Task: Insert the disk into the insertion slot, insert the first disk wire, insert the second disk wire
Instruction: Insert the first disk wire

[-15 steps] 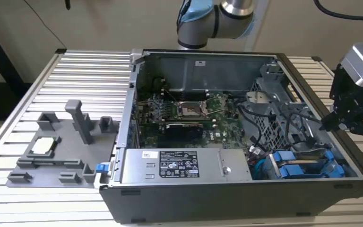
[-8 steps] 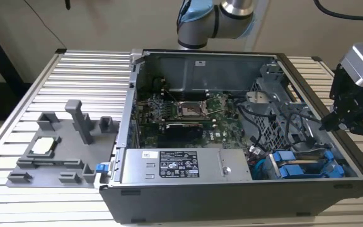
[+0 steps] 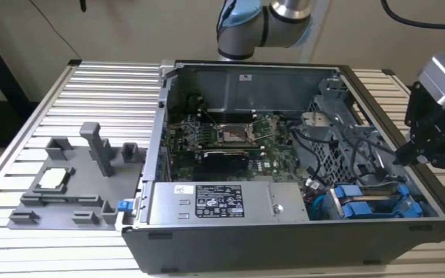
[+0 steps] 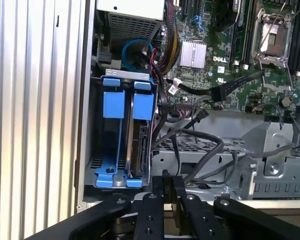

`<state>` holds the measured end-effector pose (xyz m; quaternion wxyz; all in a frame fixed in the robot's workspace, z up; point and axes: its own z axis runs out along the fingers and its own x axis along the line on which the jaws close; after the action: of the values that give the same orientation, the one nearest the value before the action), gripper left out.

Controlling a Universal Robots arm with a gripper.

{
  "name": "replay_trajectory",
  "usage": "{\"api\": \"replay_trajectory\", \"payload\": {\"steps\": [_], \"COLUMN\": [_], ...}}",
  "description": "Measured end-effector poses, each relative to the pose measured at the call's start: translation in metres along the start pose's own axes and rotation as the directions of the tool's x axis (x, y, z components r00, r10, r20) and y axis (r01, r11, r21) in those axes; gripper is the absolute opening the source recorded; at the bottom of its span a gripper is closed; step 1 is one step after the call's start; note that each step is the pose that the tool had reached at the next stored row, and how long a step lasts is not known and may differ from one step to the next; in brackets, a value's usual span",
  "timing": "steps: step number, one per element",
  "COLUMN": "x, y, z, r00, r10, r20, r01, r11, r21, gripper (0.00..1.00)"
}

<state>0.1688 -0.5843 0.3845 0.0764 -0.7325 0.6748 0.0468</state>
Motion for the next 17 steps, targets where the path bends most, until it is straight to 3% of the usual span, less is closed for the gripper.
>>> {"api": "replay_trajectory", "payload": {"steps": [2, 5, 6, 13, 17], "x": [-0.0004, -0.0017, -0.0019, -0.0019, -0.0023], "y": [0.0, 0.0, 0.0002, 0.0013, 0.0028], "z": [0.0003, 0.0014, 0.0023, 0.0064, 0.0088], "r00": [0.9996, 0.9983, 0.9981, 0.9953, 0.9927], "r10": [-0.001, -0.001, 0.001, 0.071, 0.101], "r20": [-0.0274, -0.0576, -0.0612, -0.0649, -0.0659], "r01": [0.001, 0.0, -0.001, -0.071, -0.101], "r11": [1.0, 1.0, 1.0, 0.9975, 0.9949], "r21": [-0.0038, -0.0074, -0.0074, 0.0029, 0.0026], "gripper": [0.19, 0.19, 0.19, 0.19, 0.19]}}
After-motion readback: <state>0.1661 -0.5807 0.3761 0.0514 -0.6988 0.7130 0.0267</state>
